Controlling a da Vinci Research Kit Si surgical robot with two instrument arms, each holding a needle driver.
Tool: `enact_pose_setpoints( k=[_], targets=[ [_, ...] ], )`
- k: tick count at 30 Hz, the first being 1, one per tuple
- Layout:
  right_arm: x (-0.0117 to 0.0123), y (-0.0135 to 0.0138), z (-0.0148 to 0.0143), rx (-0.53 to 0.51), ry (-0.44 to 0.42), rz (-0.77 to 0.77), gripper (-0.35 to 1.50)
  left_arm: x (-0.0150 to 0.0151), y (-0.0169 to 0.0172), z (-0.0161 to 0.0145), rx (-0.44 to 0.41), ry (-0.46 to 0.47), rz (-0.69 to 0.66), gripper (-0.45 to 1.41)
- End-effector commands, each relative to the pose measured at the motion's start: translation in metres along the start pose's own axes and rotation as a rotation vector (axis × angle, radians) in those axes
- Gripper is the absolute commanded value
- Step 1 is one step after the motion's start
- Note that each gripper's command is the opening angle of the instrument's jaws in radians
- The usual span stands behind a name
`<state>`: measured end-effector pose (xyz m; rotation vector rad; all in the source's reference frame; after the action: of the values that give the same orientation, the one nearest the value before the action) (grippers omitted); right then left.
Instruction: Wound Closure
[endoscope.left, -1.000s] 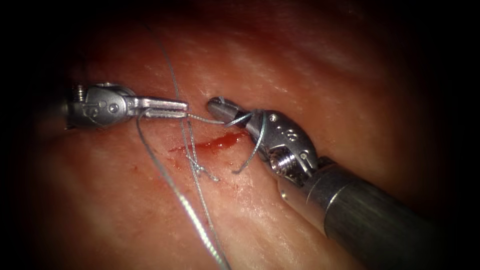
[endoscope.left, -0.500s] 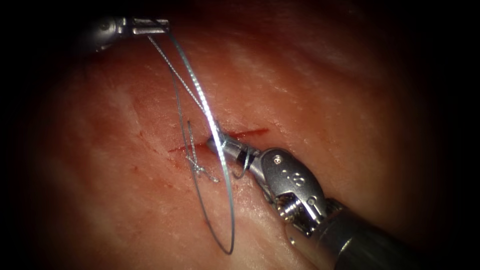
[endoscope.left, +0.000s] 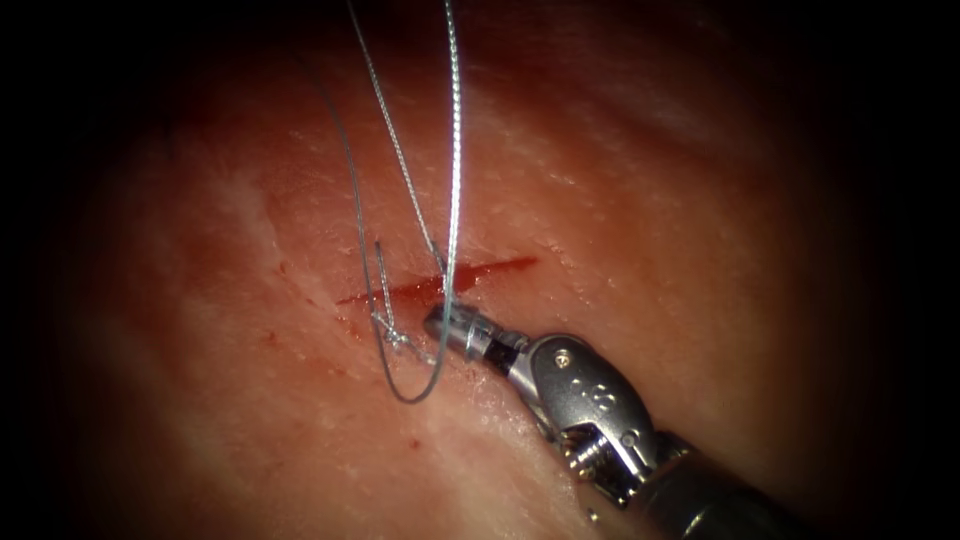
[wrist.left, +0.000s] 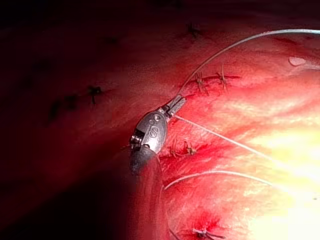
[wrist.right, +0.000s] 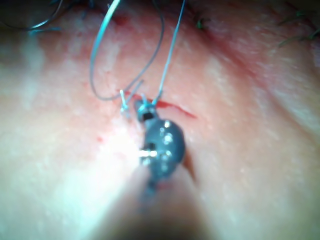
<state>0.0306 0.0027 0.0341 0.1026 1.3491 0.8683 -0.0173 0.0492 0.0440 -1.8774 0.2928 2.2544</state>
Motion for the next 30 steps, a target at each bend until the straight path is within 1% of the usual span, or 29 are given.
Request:
enact_pose_setpoints(
  k=[1,3,6,12,15,24,30],
  targets=[
    [-0.0003,0.0001,0.0006,0.003,0.0,-0.002,-0.35,-0.0007,-0.0011,0.0008,0.01,-0.002,0.003,-0.45],
    [-0.0003,-0.0001,0.0003,0.005,0.003,-0.002,-0.35,-0.0021,-0.0028,0.0013,0.041,-0.005,0.002,-0.45],
    [-0.0003,-0.0004,-0.0001,0.007,0.003,-0.003,-0.35,-0.0033,-0.0046,0.0018,0.078,-0.008,0.005,-0.45],
    [-0.0003,-0.0011,-0.0007,0.01,0.003,-0.004,-0.35,-0.0055,-0.0082,0.0026,0.128,-0.013,0.013,-0.45],
    [-0.0006,-0.0014,-0.0013,0.014,0.004,-0.014,-0.35,-0.0064,-0.0096,0.0027,0.144,-0.018,0.014,-0.45],
    [-0.0011,-0.0026,-0.0024,0.042,0.012,-0.031,-0.35,-0.0081,-0.0123,0.0034,0.192,-0.027,0.028,-0.45],
    [-0.0025,-0.0044,-0.0029,0.072,0.013,-0.051,-0.35,-0.0088,-0.013,0.0037,0.203,-0.032,0.039,-0.45]
  ],
)
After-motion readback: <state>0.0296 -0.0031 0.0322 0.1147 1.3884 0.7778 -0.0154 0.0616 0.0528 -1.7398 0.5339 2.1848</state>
